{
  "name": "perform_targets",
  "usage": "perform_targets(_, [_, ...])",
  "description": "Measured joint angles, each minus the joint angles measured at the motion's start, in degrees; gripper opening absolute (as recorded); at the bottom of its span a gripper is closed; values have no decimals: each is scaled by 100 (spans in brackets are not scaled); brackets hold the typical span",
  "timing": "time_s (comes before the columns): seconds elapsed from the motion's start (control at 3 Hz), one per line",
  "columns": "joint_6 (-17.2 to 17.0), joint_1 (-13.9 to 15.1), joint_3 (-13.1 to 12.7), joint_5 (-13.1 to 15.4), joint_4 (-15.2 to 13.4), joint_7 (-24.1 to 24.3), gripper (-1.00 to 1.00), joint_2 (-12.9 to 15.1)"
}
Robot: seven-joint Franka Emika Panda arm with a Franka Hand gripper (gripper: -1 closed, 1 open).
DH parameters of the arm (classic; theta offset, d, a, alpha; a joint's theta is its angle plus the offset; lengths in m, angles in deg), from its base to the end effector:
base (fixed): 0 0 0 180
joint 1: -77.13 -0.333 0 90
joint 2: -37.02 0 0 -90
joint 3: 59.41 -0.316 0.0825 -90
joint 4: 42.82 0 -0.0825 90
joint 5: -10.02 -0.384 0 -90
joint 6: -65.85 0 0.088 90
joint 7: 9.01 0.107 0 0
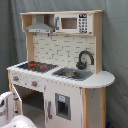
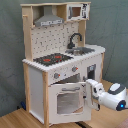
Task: Play with the kitchen
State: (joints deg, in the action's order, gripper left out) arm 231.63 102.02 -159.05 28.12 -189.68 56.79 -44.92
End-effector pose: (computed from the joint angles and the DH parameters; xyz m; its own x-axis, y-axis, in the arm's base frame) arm 0.2154 0.4151 0.2311 0.1363 0.7354 0.6637 0.0285 -0.6726 0.7394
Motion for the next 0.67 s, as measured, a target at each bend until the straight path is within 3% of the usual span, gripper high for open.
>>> perform_targets(0.33, [166,360,161,0,118,-459,100,0])
perform_targets(0.67, [386,817,160,6,300,-739,100,-3])
